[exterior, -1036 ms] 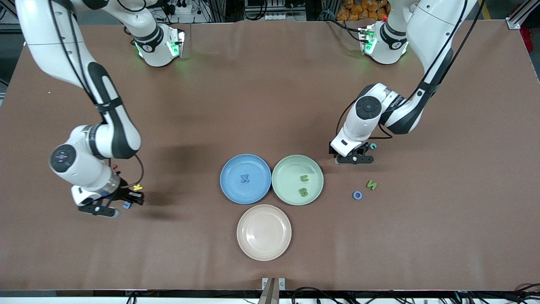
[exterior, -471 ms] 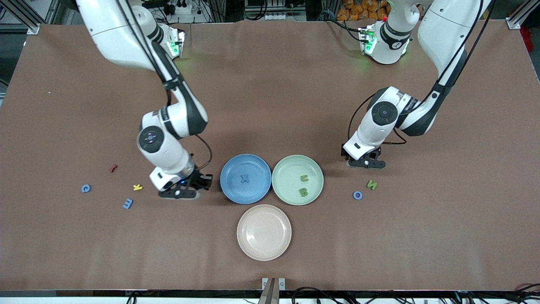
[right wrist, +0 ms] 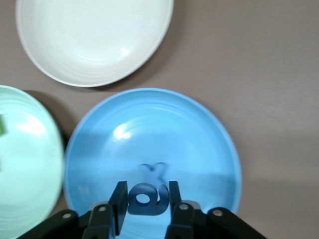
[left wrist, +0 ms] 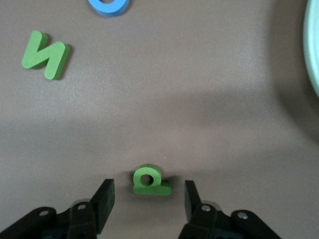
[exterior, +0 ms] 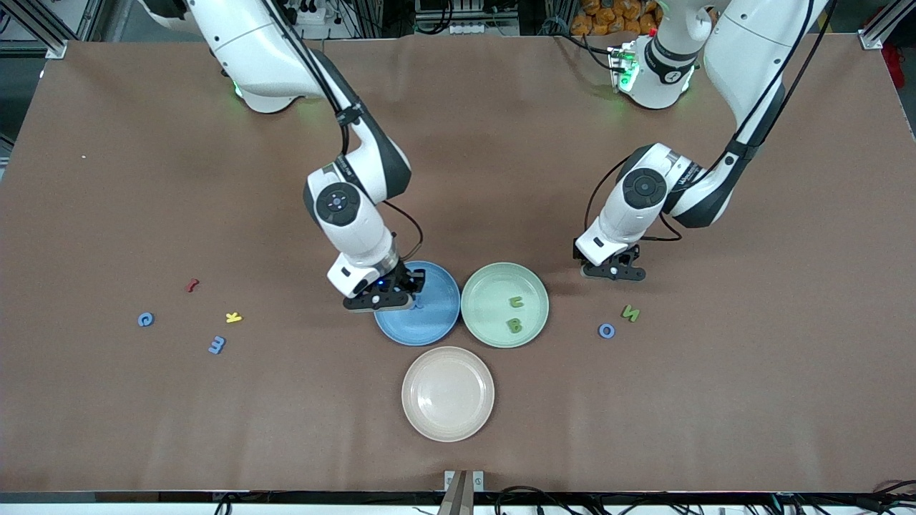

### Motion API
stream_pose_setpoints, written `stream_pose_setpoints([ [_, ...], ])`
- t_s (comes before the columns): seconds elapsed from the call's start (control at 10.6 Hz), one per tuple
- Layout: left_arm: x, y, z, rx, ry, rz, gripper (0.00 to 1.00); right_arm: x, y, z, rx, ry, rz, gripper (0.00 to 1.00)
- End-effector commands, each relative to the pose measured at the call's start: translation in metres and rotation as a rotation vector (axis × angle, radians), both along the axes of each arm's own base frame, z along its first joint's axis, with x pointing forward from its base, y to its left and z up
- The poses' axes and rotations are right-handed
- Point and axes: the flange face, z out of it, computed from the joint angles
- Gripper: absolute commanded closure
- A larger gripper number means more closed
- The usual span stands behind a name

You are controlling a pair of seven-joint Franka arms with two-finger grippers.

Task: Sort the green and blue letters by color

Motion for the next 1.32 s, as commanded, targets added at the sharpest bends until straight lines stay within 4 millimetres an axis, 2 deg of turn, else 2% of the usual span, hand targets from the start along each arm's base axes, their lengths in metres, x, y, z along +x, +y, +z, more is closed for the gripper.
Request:
stream_pose_setpoints([
  [0.0, -0.007, 0.004, -0.002, 0.005, -0.004, -0.009, 0.38, 0.013, 0.004, 0.006, 0.017, -0.007, -0.069, 0.00],
  [0.19, -0.006, 0.004, -0.002, 0.004, -0.004, -0.002, 0.40, 0.029, -0.023, 0.011, 0.008, -0.012, -0.107, 0.00],
  [0.28, -0.006, 0.003, -0.003, 0.002, -0.002, -0.005, 0.40, 0.042, -0.050, 0.013, 0.002, 0.004, -0.151, 0.00],
  [0.47, -0.005, 0.003, -0.003, 0.002, -0.003, -0.003, 0.40, 0.072, -0.118, 0.021, 0.002, 0.016, -0.261, 0.00],
  [0.66, -0.002, 0.003, -0.007, -0.001, 0.000, 0.000, 0.40, 0.093, -0.177, 0.021, 0.009, 0.029, -0.370, 0.00],
  [0.75, -0.002, 0.004, -0.009, -0.002, 0.004, 0.002, 0.41, 0.099, -0.219, 0.015, -0.033, 0.076, -0.443, 0.00],
  [0.94, -0.002, 0.004, -0.010, -0.003, 0.006, 0.004, 0.44, 0.112, -0.290, 0.017, -0.078, 0.147, -0.535, 0.00],
  [1.04, 0.000, 0.003, -0.011, -0.005, 0.006, 0.005, 0.46, 0.115, -0.320, 0.015, -0.082, 0.165, -0.553, 0.00],
  [1.22, 0.001, 0.003, -0.014, -0.008, 0.010, 0.010, 0.47, 0.117, -0.364, 0.006, -0.087, 0.178, -0.567, 0.00],
])
